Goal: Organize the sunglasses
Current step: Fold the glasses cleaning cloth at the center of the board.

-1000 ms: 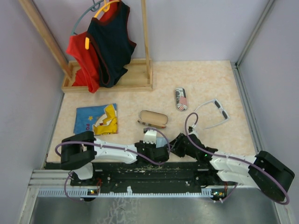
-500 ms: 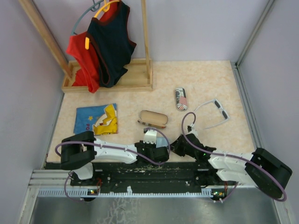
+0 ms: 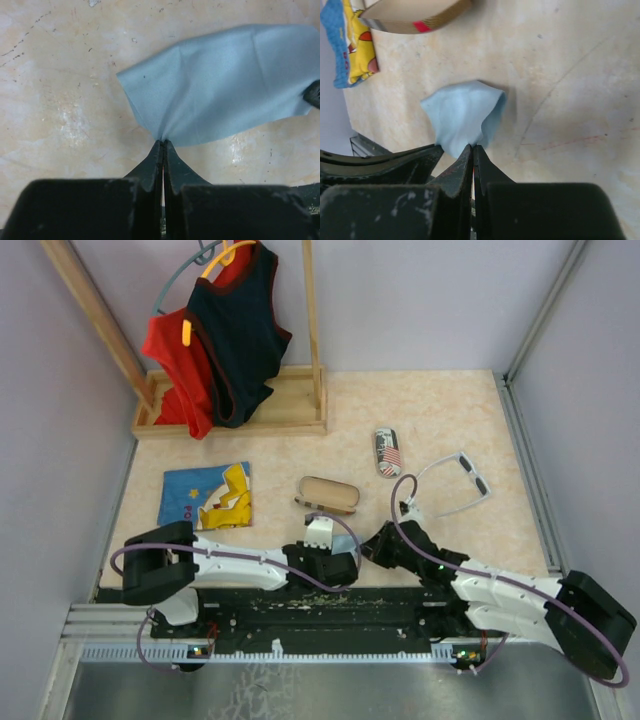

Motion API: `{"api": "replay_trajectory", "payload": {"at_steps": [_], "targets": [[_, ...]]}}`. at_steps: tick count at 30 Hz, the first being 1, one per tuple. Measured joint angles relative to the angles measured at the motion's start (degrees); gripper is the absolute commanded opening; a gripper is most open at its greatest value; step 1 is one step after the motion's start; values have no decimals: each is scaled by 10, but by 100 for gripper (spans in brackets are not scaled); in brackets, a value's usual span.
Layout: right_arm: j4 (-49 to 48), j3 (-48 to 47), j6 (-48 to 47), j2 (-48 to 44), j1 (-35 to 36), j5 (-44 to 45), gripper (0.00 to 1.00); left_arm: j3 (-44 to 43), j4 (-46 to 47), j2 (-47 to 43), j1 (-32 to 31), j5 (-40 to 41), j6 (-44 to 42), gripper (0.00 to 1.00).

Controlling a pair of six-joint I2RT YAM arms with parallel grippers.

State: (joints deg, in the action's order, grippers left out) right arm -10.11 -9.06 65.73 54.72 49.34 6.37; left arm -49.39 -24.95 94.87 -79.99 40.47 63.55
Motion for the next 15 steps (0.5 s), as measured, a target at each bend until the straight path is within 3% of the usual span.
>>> {"api": "replay_trajectory", "payload": {"at_steps": [15], "targets": [[113,-57,-38,-73,0,14,0,5,-21,-82,3,-6,-11,1]]}}
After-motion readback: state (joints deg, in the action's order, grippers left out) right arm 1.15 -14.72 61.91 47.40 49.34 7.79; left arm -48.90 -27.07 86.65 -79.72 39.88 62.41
